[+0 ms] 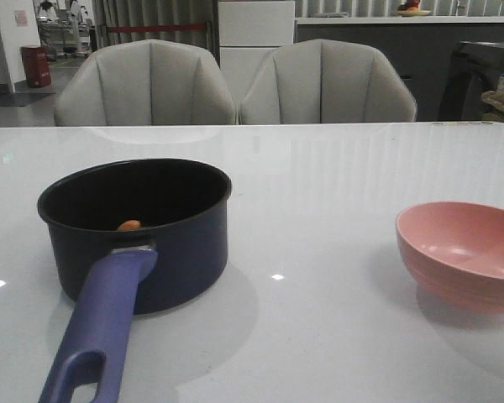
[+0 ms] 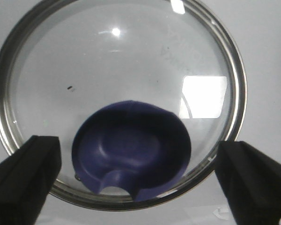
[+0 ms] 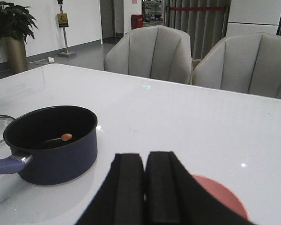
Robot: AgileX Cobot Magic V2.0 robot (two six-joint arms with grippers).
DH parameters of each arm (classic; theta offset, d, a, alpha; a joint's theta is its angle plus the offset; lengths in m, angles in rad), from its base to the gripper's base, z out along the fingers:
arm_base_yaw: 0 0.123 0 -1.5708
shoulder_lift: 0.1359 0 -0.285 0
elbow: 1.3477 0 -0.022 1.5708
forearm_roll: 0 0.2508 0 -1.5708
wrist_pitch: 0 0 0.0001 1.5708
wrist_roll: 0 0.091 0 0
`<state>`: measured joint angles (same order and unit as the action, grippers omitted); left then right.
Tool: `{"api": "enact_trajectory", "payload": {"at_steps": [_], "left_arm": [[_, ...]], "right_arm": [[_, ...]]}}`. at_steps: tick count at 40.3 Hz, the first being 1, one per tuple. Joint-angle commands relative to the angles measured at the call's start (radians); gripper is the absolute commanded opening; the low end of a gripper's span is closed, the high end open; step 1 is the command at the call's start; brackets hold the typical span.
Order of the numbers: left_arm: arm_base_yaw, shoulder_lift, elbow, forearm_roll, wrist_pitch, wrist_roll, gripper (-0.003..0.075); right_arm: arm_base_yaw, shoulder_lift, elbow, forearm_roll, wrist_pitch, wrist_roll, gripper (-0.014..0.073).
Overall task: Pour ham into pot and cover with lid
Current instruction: 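Grasp the purple knob of the glass lid with the left gripper, then lift the glass lid off the table with the left gripper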
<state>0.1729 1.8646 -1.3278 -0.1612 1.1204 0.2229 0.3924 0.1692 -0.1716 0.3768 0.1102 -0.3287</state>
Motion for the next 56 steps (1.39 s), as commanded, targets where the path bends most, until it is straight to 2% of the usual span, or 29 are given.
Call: {"api": "enact_trajectory", "payload": {"at_steps": [1, 6, 29, 33, 45, 56], "left_arm": [[0.0, -0.035, -0.03, -0.016, -0.002, 0.001, 0.0678], [0.0, -0.01, -0.03, -0.014, 0.0, 0.001, 0.0657], [0.0, 0.043, -0.03, 0.003, -0.017, 0.001, 0.0649], [0.0, 0.043, -0.03, 0.003, -0.017, 0.001, 0.0607], [0.0, 0.043, -0.03, 0.003, -0.02, 0.001, 0.0405], [0.0, 0.043, -0.03, 0.003, -0.004, 0.001, 0.032]], "right_arm": [[0.001, 0.007, -0.027, 0.007, -0.071, -0.008, 0.0136], [0.001, 0.007, -0.027, 0.007, -0.071, -0.008, 0.0136], [0.001, 0.007, -0.027, 0.007, -0.071, -0.008, 0.0136], [0.001, 0.007, -0.027, 0.007, -0.071, -0.008, 0.0136], [0.001, 0.007, -0.027, 0.007, -0.071, -0.008, 0.0136], [0.001, 0.007, -0.027, 0.007, -0.071, -0.008, 0.0136]]}}
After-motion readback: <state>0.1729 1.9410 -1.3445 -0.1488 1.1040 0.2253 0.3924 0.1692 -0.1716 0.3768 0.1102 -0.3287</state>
